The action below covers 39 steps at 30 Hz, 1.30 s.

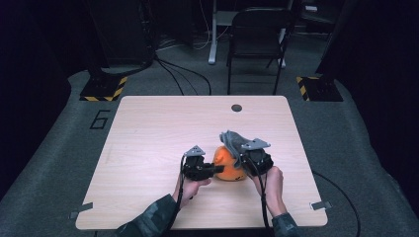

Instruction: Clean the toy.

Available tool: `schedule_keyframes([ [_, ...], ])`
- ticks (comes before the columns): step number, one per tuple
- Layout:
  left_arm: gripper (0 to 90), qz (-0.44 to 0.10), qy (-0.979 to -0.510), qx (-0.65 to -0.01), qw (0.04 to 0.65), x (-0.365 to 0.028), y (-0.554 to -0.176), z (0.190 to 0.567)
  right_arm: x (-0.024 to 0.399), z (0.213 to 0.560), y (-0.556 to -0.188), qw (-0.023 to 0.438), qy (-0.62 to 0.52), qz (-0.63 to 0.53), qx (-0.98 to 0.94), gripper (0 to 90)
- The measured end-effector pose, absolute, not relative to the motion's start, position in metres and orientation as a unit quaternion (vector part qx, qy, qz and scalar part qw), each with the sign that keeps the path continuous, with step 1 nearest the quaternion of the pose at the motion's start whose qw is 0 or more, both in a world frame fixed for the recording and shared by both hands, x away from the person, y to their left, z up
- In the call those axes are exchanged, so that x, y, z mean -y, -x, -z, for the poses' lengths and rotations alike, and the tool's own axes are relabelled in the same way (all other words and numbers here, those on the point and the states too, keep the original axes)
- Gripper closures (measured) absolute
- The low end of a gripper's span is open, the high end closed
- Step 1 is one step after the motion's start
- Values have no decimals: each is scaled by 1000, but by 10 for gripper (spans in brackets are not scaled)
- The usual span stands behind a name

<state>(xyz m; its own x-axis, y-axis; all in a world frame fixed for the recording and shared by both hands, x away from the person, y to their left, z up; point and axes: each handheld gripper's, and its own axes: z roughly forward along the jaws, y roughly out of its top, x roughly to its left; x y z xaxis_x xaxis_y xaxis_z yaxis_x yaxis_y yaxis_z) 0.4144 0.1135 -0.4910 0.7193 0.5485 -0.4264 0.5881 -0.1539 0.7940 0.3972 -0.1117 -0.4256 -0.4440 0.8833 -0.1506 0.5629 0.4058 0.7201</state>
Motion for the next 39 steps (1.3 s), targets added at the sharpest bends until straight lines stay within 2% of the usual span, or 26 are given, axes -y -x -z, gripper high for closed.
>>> schedule_keyframes([
  [9,756,24,-758,-372,535,-113,-415,492,156,453,-418,213,-513,-274,-785,754],
  [14,756,19,-756,-374,536,-114,-416,491,155,426,-407,218,-504,-330,-768,760],
  [15,756,17,-757,-374,536,-113,-415,491,145,408,-397,216,-473,-373,-769,760],
  [19,756,9,-763,-366,533,-112,-414,490,121,398,-389,212,-439,-394,-779,758],
  [21,756,9,-760,-371,534,-111,-412,490,97,408,-389,213,-422,-370,-800,756],
  [24,757,3,-766,-367,528,-113,-415,493,91,418,-391,234,-419,-354,-803,756],
  [29,757,-3,-769,-361,527,-112,-414,493,102,423,-394,246,-431,-335,-801,755],
  [39,755,-4,-771,-356,528,-109,-414,493,135,437,-408,218,-480,-328,-784,747],
])
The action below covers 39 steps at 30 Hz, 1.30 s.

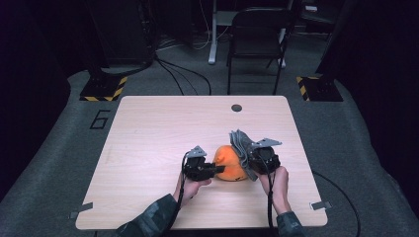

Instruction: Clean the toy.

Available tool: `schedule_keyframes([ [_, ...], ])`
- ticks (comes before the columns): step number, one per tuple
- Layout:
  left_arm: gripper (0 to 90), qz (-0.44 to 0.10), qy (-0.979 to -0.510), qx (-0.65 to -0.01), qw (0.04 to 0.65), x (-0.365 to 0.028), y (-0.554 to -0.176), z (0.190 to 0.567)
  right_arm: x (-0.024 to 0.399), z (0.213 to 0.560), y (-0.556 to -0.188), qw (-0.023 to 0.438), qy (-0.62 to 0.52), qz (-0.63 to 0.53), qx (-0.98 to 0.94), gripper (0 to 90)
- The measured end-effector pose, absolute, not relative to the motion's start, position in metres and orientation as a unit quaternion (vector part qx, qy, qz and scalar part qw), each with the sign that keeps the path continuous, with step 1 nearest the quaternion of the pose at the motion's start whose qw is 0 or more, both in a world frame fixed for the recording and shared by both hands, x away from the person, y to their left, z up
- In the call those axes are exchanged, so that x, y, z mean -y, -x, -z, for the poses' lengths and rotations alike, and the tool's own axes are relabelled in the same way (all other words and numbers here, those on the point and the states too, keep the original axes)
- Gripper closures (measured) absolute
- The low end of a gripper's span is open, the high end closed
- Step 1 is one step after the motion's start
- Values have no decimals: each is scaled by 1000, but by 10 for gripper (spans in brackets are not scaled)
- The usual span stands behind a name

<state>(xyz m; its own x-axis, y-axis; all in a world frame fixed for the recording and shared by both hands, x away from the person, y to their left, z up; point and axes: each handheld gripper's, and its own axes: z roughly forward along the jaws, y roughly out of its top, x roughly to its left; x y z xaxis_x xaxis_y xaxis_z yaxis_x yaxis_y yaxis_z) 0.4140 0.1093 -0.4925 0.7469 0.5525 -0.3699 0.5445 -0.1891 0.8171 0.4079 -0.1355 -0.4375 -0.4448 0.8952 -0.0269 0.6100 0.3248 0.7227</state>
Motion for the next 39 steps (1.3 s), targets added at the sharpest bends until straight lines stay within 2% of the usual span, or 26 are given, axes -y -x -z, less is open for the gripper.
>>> schedule_keyframes([
  [8,757,-11,-772,-354,528,-109,-412,491,113,408,-388,220,-435,-388,-782,756],
  [12,757,-12,-774,-355,524,-111,-414,493,90,418,-386,245,-414,-352,-803,756],
  [18,757,-12,-775,-351,525,-111,-414,493,100,421,-389,263,-421,-328,-804,754],
  [24,757,-8,-774,-353,527,-110,-414,493,124,431,-399,251,-459,-310,-794,753],
  [27,757,-9,-775,-350,526,-109,-414,493,139,439,-405,221,-483,-311,-788,752],
  [30,757,-6,-773,-353,528,-110,-414,493,143,444,-407,226,-490,-295,-789,753],
  [39,757,-3,-771,-353,530,-111,-415,494,162,492,-427,182,-527,-216,-801,749],
])
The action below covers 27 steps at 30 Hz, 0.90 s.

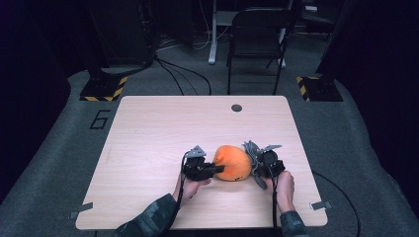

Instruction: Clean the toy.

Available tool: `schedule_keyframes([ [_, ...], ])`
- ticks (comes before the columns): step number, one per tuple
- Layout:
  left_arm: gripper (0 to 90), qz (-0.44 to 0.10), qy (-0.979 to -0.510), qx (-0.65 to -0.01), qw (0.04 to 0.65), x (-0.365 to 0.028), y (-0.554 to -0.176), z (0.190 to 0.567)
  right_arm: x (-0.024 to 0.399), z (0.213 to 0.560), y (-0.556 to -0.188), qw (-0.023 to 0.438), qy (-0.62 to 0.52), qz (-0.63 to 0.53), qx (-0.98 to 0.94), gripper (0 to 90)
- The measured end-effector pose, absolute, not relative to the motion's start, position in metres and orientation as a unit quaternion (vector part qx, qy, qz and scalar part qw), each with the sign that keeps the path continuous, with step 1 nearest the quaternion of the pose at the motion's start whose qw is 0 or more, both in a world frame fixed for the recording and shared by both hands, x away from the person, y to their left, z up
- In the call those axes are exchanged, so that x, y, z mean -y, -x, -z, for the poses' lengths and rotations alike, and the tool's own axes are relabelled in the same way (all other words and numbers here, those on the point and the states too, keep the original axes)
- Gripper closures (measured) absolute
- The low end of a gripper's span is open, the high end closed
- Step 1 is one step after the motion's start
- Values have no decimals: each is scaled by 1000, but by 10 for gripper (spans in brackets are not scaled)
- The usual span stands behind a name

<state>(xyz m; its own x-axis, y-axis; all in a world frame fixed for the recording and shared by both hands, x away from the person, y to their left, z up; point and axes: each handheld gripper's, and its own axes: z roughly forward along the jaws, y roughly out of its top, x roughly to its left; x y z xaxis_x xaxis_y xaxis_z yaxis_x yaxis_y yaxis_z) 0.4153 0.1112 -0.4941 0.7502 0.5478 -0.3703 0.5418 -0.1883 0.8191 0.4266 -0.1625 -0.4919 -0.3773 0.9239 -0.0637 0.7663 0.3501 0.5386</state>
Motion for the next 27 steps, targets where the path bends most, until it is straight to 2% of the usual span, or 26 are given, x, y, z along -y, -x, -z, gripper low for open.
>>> schedule_keyframes([
  [2,757,-2,-770,-352,532,-112,-416,494,164,494,-429,169,-536,-222,-797,749],
  [5,757,-1,-769,-354,533,-113,-416,495,167,484,-428,179,-535,-233,-792,753],
  [9,757,-4,-769,-353,533,-113,-416,494,170,454,-417,210,-530,-274,-774,757],
  [10,757,-5,-770,-353,532,-112,-416,494,166,434,-408,218,-522,-311,-763,757],
  [11,757,-5,-770,-353,532,-112,-416,494,166,434,-408,218,-522,-311,-763,757],
  [12,757,-5,-770,-353,532,-112,-416,494,156,412,-398,232,-491,-350,-763,757],
  [14,757,-6,-770,-352,532,-112,-416,494,144,400,-390,230,-465,-379,-766,756],
  [16,757,-7,-773,-348,530,-112,-415,494,134,395,-386,228,-452,-391,-769,756],
  [17,757,-12,-772,-348,531,-112,-415,494,116,394,-381,230,-426,-392,-782,755],
  [19,757,-13,-772,-349,531,-112,-415,494,101,403,-382,222,-414,-373,-800,751],
  [22,756,-12,-773,-352,528,-112,-416,496,93,422,-388,236,-417,-345,-807,751],
  [27,756,-8,-772,-349,530,-112,-417,496,100,421,-389,238,-423,-334,-808,748],
])
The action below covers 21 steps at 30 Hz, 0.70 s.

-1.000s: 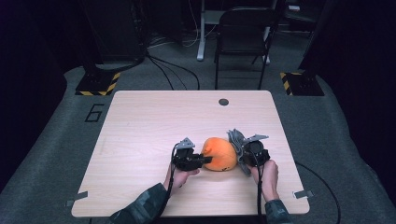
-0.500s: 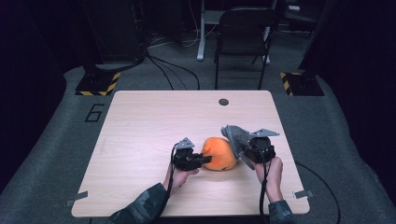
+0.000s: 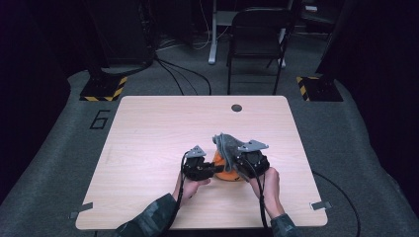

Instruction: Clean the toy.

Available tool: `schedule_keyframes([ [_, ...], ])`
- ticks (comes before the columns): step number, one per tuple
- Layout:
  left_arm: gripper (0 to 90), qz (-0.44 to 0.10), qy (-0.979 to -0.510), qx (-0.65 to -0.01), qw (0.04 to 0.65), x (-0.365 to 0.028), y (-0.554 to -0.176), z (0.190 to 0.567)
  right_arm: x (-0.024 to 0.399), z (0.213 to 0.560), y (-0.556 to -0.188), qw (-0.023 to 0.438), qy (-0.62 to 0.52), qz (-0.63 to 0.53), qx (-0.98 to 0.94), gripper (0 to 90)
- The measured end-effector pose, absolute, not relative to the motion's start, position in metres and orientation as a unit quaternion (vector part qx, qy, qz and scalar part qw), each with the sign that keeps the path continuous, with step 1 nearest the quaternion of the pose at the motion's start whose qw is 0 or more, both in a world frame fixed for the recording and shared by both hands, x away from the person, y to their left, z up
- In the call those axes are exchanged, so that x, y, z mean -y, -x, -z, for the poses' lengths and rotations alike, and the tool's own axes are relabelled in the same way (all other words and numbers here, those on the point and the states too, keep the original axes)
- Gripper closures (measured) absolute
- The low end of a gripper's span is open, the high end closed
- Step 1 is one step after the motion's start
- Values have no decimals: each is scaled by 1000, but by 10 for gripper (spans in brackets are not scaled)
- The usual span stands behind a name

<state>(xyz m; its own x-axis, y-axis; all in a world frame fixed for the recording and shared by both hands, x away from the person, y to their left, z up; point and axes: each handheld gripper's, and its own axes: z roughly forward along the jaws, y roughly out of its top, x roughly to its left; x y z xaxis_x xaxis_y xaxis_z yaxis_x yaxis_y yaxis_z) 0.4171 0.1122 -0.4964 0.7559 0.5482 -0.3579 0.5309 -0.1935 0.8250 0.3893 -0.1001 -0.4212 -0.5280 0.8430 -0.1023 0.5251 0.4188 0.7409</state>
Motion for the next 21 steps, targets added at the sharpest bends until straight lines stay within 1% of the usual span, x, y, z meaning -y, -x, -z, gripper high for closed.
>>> schedule_keyframes([
  [3,756,-7,-772,-351,529,-112,-416,496,116,426,-394,235,-439,-322,-805,745],
  [11,756,-7,-772,-350,530,-111,-416,496,139,438,-402,213,-470,-308,-799,743],
  [13,755,-8,-773,-349,530,-111,-416,496,144,442,-404,215,-478,-298,-798,744],
  [16,756,-6,-772,-349,531,-111,-416,496,150,451,-408,211,-495,-277,-796,747],
  [17,756,-5,-772,-350,531,-111,-416,496,155,460,-412,207,-502,-264,-797,749],
  [18,756,-5,-771,-350,531,-111,-416,496,155,460,-412,207,-502,-264,-797,749],
  [19,756,-5,-771,-350,532,-111,-417,497,160,470,-417,201,-509,-250,-799,750],
  [21,756,-1,-770,-351,533,-113,-418,497,162,479,-421,188,-519,-234,-800,749],
])
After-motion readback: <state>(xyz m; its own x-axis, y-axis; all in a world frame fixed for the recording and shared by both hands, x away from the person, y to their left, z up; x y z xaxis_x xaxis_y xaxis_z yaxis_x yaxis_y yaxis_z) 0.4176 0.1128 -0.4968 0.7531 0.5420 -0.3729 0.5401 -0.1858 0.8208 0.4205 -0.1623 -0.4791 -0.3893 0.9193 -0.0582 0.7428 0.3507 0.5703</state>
